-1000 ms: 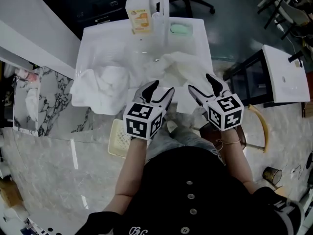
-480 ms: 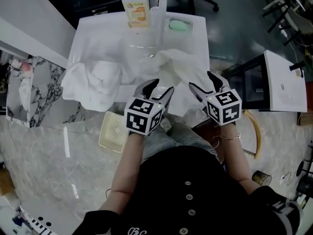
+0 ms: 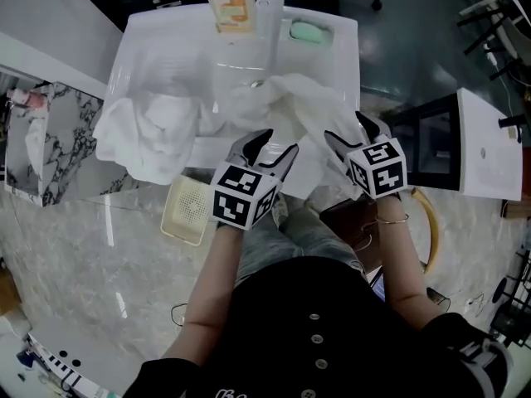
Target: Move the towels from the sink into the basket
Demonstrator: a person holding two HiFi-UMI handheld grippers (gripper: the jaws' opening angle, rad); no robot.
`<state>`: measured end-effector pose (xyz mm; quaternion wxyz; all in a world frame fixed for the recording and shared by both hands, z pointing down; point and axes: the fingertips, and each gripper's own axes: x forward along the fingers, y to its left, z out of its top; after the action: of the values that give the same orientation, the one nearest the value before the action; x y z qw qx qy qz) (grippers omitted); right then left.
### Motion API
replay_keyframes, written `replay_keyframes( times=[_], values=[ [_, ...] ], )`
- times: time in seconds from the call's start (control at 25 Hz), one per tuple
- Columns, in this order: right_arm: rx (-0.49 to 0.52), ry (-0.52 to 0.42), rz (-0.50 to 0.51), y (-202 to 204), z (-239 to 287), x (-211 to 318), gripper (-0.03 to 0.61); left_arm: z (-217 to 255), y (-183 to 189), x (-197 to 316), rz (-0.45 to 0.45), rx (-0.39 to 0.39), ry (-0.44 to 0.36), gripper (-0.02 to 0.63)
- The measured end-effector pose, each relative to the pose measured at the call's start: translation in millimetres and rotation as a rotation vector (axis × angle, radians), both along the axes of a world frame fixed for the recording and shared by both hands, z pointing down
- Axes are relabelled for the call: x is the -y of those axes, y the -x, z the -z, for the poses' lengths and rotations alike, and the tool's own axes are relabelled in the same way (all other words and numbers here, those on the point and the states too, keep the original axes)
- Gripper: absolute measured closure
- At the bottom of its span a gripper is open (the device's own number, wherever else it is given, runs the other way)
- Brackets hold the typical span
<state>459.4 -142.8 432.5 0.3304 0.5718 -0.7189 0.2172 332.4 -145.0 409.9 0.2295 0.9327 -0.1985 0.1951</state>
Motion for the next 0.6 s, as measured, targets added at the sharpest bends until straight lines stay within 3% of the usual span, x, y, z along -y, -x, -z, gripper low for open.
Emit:
replay_keyframes(
  times=[0.16,0.6],
  values=[
    [-0.049,0.046,-0.030,-18,-18,10,0.239,-6,-3,7,0.011,0.012,0.009,0.403],
    [-0.099,0.137,0.023,-28,-52,33,0.285,-20,-4,22,0.060,0.033,0.034,0.403]
  ],
)
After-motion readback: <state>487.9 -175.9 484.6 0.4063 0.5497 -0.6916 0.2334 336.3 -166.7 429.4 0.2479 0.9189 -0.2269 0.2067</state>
